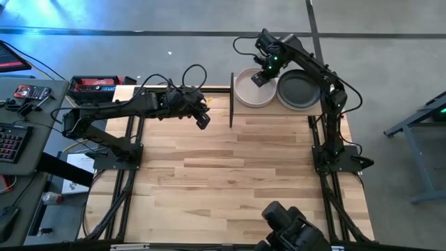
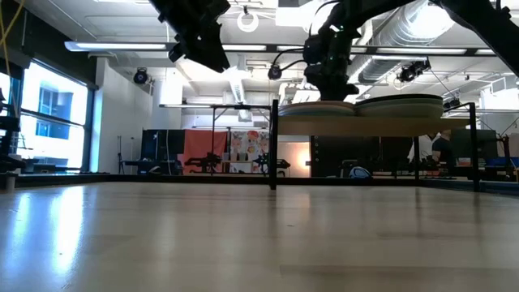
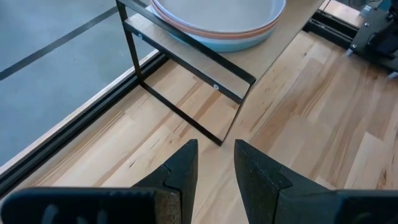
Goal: Place and stack plates onto a shelf
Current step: Stack the gray plate on top of the brown plate on the shelf
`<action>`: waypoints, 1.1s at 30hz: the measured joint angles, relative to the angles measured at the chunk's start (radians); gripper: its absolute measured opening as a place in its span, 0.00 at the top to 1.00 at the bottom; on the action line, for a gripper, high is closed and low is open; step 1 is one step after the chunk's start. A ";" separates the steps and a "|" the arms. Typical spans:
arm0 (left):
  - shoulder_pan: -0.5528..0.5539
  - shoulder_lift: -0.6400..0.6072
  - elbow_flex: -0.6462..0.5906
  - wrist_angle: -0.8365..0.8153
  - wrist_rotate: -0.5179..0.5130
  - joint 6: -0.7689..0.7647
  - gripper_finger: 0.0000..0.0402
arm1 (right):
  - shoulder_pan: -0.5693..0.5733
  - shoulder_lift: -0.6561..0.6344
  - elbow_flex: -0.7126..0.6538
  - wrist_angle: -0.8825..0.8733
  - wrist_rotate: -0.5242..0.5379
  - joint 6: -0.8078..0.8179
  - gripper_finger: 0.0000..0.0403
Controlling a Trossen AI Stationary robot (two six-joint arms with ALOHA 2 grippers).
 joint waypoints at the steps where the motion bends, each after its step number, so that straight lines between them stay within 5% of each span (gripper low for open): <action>1: 0.000 0.000 0.000 -0.005 0.000 0.000 0.77 | 0.000 0.000 0.000 0.000 -0.001 0.000 0.72; 22: -0.001 0.000 0.000 -0.044 0.000 0.000 0.77 | 0.001 -0.019 0.000 -0.021 -0.016 0.023 0.72; 33: -0.001 0.000 0.000 -0.044 0.000 0.000 0.77 | 0.020 -0.025 0.001 0.202 -0.011 0.052 0.72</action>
